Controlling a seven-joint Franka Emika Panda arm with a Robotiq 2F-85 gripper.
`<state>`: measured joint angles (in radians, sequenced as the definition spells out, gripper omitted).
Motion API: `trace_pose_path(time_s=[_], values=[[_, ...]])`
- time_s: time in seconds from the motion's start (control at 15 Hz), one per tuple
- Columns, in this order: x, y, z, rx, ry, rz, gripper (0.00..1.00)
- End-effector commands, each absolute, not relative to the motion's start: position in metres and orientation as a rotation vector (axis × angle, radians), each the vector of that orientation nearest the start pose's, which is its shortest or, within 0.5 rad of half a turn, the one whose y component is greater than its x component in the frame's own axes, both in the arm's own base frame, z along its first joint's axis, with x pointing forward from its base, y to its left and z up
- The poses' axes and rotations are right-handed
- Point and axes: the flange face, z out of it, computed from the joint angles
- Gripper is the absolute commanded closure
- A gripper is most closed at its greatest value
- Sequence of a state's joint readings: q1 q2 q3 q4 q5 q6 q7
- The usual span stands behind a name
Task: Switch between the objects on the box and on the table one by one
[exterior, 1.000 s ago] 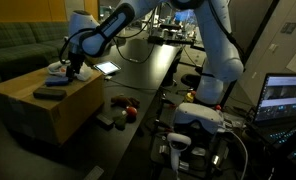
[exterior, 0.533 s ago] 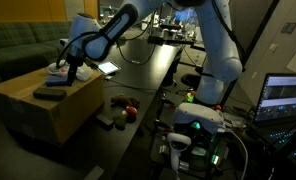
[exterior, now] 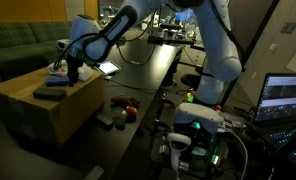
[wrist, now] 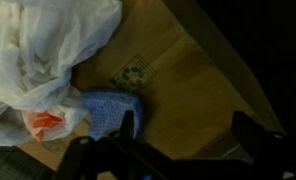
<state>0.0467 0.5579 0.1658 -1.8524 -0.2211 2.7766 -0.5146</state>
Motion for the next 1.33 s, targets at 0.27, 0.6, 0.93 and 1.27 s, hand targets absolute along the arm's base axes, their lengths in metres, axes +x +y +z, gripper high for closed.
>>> trace_pose_path(time_s=[0.27, 0.6, 0.93, 1.27], values=[[0.701, 0.131, 0.259, -2.860, -1.434, -0.746, 0.00], [0.722, 0.138, 0.247, -2.839, -1.479, -0.777, 0.00], [0.737, 0.135, 0.233, -2.826, -1.504, -0.758, 0.00], [0.748, 0.129, 0.226, -2.841, -1.509, -0.721, 0.00]])
